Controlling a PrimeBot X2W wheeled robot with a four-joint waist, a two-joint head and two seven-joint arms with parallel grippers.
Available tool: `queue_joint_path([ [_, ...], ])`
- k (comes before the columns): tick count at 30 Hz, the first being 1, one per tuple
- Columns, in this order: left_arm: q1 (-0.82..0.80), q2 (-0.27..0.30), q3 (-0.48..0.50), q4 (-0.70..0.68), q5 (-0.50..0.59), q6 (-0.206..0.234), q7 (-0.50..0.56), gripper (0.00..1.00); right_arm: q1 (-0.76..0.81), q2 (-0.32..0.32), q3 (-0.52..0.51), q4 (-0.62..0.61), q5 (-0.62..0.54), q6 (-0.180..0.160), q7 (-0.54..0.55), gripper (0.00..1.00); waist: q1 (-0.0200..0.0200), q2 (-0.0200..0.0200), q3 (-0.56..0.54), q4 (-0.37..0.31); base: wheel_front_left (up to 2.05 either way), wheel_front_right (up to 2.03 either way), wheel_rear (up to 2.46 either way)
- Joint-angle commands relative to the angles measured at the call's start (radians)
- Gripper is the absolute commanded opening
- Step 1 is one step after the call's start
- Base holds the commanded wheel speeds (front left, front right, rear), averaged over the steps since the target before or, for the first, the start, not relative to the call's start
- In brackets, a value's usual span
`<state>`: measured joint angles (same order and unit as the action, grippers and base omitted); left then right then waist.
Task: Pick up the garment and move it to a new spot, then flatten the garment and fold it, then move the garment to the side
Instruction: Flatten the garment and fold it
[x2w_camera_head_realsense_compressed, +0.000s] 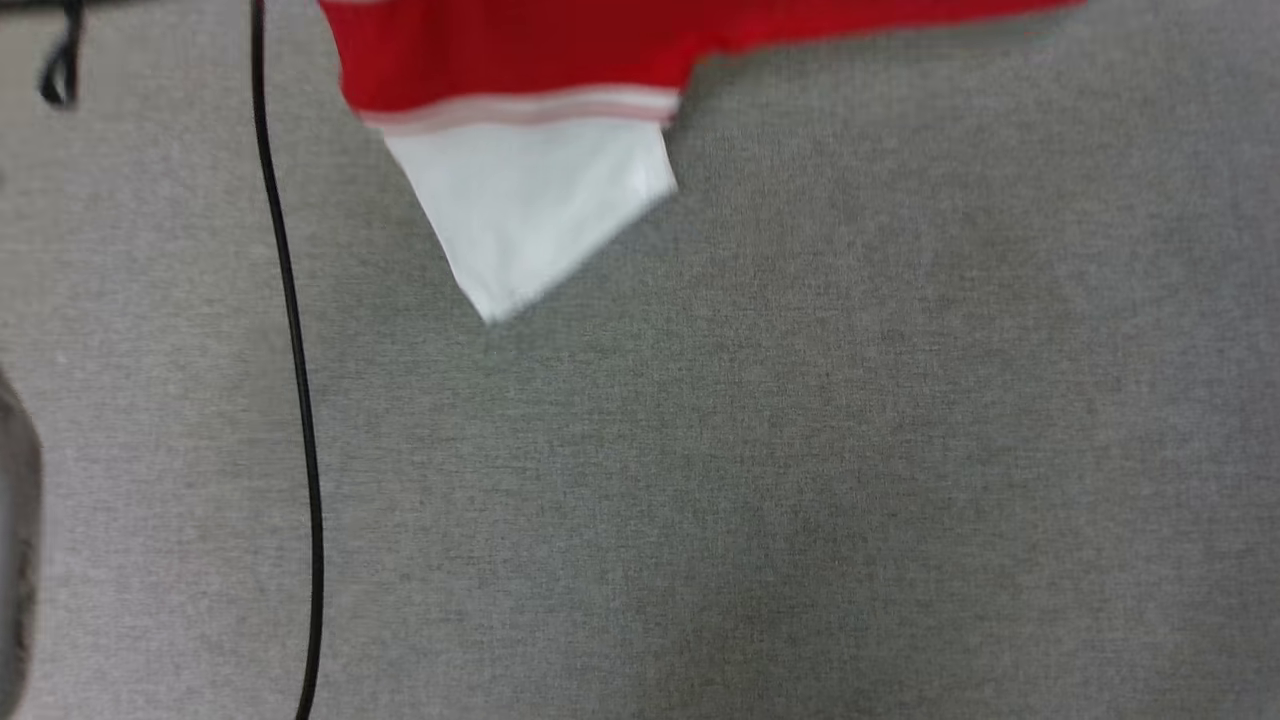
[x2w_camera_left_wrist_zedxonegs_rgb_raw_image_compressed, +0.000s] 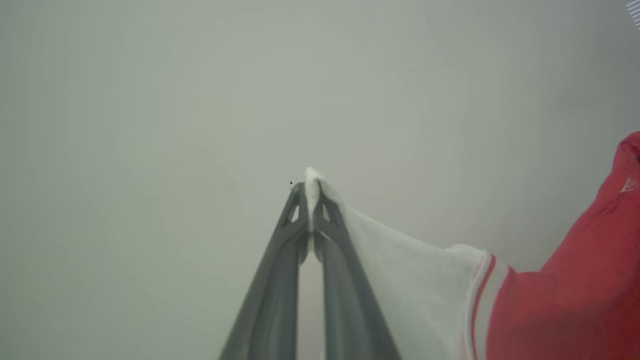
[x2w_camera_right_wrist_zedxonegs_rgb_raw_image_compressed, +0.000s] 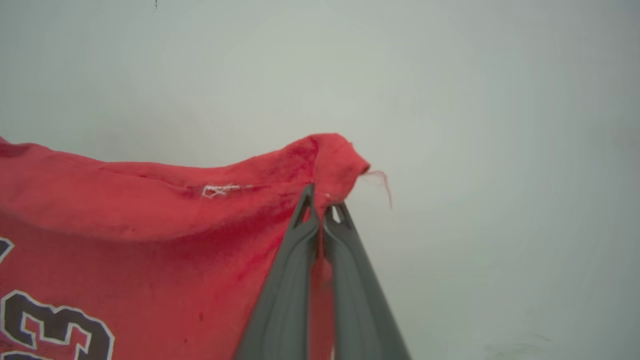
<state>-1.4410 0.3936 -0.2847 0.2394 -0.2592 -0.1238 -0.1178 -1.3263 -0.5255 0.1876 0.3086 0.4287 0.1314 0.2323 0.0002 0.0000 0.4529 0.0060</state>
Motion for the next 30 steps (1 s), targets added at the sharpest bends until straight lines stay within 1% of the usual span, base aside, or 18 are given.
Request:
queue_joint_path([
  [1,-0.025,0.006,0.0,0.009,-0.001,-0.003,0.0,0.0,-0.027,0.007,0.003,0.008,-0.007,-0.002,-0.004,0.0,-0.0002,0.0,0.031,-0.01,0.0,0.0,0.0],
  [5,-0.195,0.036,-0.046,0.107,0.007,-0.005,-0.003,0.0,-0.172,0.036,0.017,0.113,-0.032,-0.002,-0.042,0.0,-0.0002,0.0,0.076,-0.032,0.0,0.0,0.0],
  [10,-0.363,0.071,-0.107,0.21,-0.003,-0.006,-0.024,0.0,-0.33,0.055,0.046,0.224,-0.064,-0.002,-0.103,0.0,-0.0002,0.0,0.116,-0.045,0.0,0.0,0.0],
  [16,-0.469,0.097,-0.198,0.303,-0.038,-0.006,-0.055,0.0,-0.454,0.071,0.08,0.351,-0.077,-0.002,-0.17,0.0,-0.0002,0.0,0.167,-0.046,0.0,0.0,0.0],
  [19,-0.485,0.102,-0.224,0.345,-0.062,-0.005,-0.078,0.0,-0.481,0.084,0.1,0.409,-0.068,-0.002,-0.197,0.0,-0.0002,0.0,0.195,-0.043,0.0,0.0,0.0],
  [22,-0.46,0.107,-0.246,0.386,-0.081,-0.005,-0.101,0.0,-0.479,0.084,0.132,0.459,-0.053,-0.002,-0.225,0.0,-0.0002,0.0,0.212,-0.037,0.0,0.0,0.0],
  [26,-0.411,0.103,-0.247,0.424,-0.114,-0.005,-0.129,0.0,-0.443,0.094,0.171,0.52,-0.02,-0.002,-0.265,0.0,-0.0002,0.0,0.218,-0.029,0.0,0.0,0.0],
  [30,-0.325,0.094,-0.252,0.436,-0.136,-0.005,-0.143,0.0,-0.386,0.099,0.218,0.562,0.019,-0.002,-0.303,0.0,-0.0002,0.0,0.202,-0.02,0.0,0.0,0.0],
])
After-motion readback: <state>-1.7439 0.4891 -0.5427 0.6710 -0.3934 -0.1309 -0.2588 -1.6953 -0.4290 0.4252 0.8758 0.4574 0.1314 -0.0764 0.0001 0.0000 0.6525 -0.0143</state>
